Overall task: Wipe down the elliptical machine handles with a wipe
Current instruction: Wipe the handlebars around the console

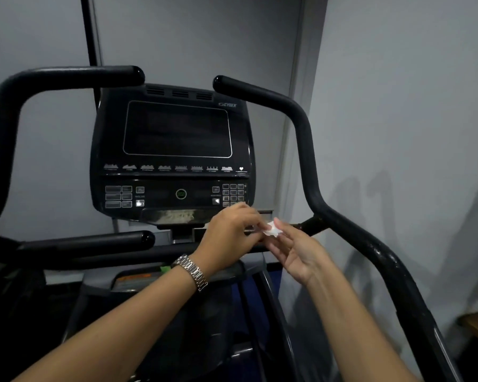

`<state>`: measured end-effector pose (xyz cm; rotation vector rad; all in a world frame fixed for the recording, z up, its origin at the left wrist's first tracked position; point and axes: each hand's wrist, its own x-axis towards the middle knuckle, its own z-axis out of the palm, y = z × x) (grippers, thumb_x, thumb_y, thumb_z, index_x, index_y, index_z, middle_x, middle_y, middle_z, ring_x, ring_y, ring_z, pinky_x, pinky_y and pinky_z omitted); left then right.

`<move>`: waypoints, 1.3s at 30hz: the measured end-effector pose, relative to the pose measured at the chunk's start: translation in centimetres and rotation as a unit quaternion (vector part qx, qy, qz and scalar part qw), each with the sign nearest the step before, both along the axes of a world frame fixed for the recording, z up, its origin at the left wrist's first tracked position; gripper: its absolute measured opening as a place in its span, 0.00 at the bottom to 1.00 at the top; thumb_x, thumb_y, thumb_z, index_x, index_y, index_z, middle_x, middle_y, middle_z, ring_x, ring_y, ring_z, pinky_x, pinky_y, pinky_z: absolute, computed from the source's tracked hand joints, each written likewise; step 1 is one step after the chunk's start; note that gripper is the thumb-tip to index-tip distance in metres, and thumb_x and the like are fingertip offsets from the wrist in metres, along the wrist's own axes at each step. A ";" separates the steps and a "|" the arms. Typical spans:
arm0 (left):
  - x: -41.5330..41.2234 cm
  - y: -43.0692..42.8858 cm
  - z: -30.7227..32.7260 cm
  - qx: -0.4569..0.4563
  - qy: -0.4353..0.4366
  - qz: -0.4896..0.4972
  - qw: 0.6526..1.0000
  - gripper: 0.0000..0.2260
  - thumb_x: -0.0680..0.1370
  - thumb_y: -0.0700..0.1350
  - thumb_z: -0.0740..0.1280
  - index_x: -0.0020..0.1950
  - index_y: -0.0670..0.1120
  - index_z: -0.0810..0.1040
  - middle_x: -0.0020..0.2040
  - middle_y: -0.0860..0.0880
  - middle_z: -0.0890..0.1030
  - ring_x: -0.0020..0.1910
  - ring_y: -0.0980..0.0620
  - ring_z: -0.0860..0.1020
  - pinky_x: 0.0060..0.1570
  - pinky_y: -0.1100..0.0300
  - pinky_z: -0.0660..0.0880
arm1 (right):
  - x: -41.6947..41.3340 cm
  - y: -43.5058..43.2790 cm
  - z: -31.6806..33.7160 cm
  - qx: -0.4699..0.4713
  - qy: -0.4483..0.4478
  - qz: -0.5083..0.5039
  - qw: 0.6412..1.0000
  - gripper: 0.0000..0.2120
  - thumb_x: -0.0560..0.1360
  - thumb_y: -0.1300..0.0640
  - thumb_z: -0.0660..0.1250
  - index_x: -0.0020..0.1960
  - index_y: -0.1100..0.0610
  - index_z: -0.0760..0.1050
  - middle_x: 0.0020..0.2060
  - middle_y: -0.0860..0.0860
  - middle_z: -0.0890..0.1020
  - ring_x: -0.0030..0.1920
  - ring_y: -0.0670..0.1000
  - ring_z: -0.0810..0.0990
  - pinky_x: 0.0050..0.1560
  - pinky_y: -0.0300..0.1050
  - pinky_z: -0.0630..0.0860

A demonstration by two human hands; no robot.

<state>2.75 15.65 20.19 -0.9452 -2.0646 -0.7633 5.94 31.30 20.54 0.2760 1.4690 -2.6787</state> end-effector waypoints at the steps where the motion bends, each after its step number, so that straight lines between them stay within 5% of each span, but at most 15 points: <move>1: 0.0 -0.3 -0.1 -0.015 -0.014 -0.006 1.000 0.04 0.70 0.43 0.73 0.44 0.50 0.84 0.42 0.56 0.82 0.46 0.57 0.77 0.44 0.54 0.77 | -0.2 -0.3 0.1 -0.006 0.002 -0.012 1.000 0.10 0.73 0.62 0.71 0.51 0.66 0.77 0.48 0.62 0.84 0.43 0.55 0.84 0.38 0.42 0.83; 7: 0.5 -3.5 -0.2 0.018 -0.206 -0.059 0.977 0.13 0.68 0.47 0.77 0.51 0.50 0.84 0.50 0.55 0.83 0.51 0.63 0.79 0.55 0.67 0.74 | -1.2 -1.6 -0.3 0.045 0.019 -0.029 0.998 0.04 0.72 0.70 0.68 0.47 0.67 0.77 0.40 0.60 0.84 0.33 0.52 0.84 0.30 0.41 0.81; 12: 0.2 -7.0 -1.5 0.065 -0.192 0.087 0.975 0.14 0.71 0.41 0.74 0.56 0.48 0.81 0.50 0.53 0.82 0.51 0.58 0.78 0.56 0.59 0.75 | -1.9 -2.0 -0.2 0.259 0.140 -0.152 0.943 0.08 0.72 0.69 0.69 0.45 0.57 0.80 0.40 0.53 0.83 0.39 0.49 0.83 0.35 0.40 0.80; 15: 0.2 -8.1 -2.3 0.038 -0.209 0.143 0.967 0.22 0.69 0.43 0.76 0.63 0.46 0.77 0.55 0.51 0.80 0.55 0.55 0.77 0.57 0.61 0.74 | -2.6 -2.6 -0.3 0.398 0.279 -0.217 0.847 0.08 0.73 0.65 0.69 0.50 0.56 0.81 0.43 0.51 0.85 0.43 0.46 0.84 0.43 0.37 0.80; 17: 0.2 -8.0 -2.6 0.032 -0.230 0.154 0.960 0.24 0.69 0.44 0.76 0.64 0.45 0.76 0.56 0.51 0.79 0.55 0.55 0.76 0.57 0.63 0.73 | -2.8 -3.8 -0.5 0.502 0.372 -0.226 0.748 0.09 0.74 0.64 0.68 0.53 0.58 0.81 0.44 0.52 0.85 0.43 0.47 0.83 0.45 0.38 0.80; 20: -0.1 -7.5 -2.9 0.034 -0.230 0.145 0.962 0.17 0.69 0.43 0.75 0.57 0.46 0.80 0.51 0.50 0.82 0.50 0.53 0.79 0.52 0.61 0.74 | -3.0 -6.2 -2.1 0.614 0.474 -0.180 0.605 0.13 0.70 0.70 0.66 0.52 0.59 0.81 0.47 0.56 0.85 0.44 0.56 0.84 0.43 0.48 0.82; 22: -0.3 -7.2 -2.9 0.034 -0.214 0.142 0.966 0.10 0.70 0.41 0.74 0.50 0.47 0.83 0.45 0.50 0.83 0.45 0.52 0.79 0.47 0.58 0.76 | -2.8 -7.3 -4.1 0.644 0.498 -0.141 0.564 0.17 0.66 0.72 0.67 0.51 0.58 0.81 0.49 0.58 0.85 0.47 0.58 0.84 0.40 0.53 0.82; 25: -0.6 -7.0 -2.9 0.061 -0.221 0.144 0.963 0.09 0.70 0.41 0.74 0.50 0.46 0.83 0.43 0.50 0.84 0.40 0.57 0.78 0.45 0.63 0.75 | -2.6 -6.5 -6.2 0.640 0.503 -0.134 0.565 0.17 0.64 0.73 0.68 0.50 0.59 0.82 0.50 0.56 0.85 0.51 0.56 0.83 0.41 0.51 0.82; 30: -1.2 -6.9 -2.8 0.066 -0.248 0.152 0.954 0.11 0.70 0.43 0.75 0.51 0.46 0.83 0.43 0.51 0.84 0.43 0.55 0.80 0.50 0.58 0.78 | -4.2 -5.0 -5.1 0.627 0.422 -0.205 0.623 0.17 0.68 0.70 0.64 0.52 0.58 0.83 0.44 0.58 0.85 0.42 0.59 0.84 0.42 0.50 0.81; 36: -1.3 -6.9 -2.5 0.043 -0.236 0.147 0.960 0.07 0.71 0.39 0.73 0.47 0.46 0.83 0.41 0.50 0.84 0.41 0.56 0.81 0.48 0.59 0.78 | -2.1 -7.5 -7.1 0.607 0.454 -0.158 0.633 0.20 0.66 0.75 0.66 0.54 0.61 0.82 0.53 0.58 0.83 0.56 0.54 0.81 0.60 0.43 0.73; 39: -1.4 -6.9 -2.5 0.035 -0.244 0.156 0.957 0.10 0.71 0.42 0.74 0.51 0.46 0.82 0.42 0.50 0.83 0.41 0.55 0.80 0.49 0.59 0.78 | -2.8 -6.4 -7.0 0.605 0.399 -0.200 0.660 0.17 0.71 0.72 0.64 0.54 0.58 0.82 0.48 0.59 0.85 0.49 0.57 0.84 0.50 0.51 0.80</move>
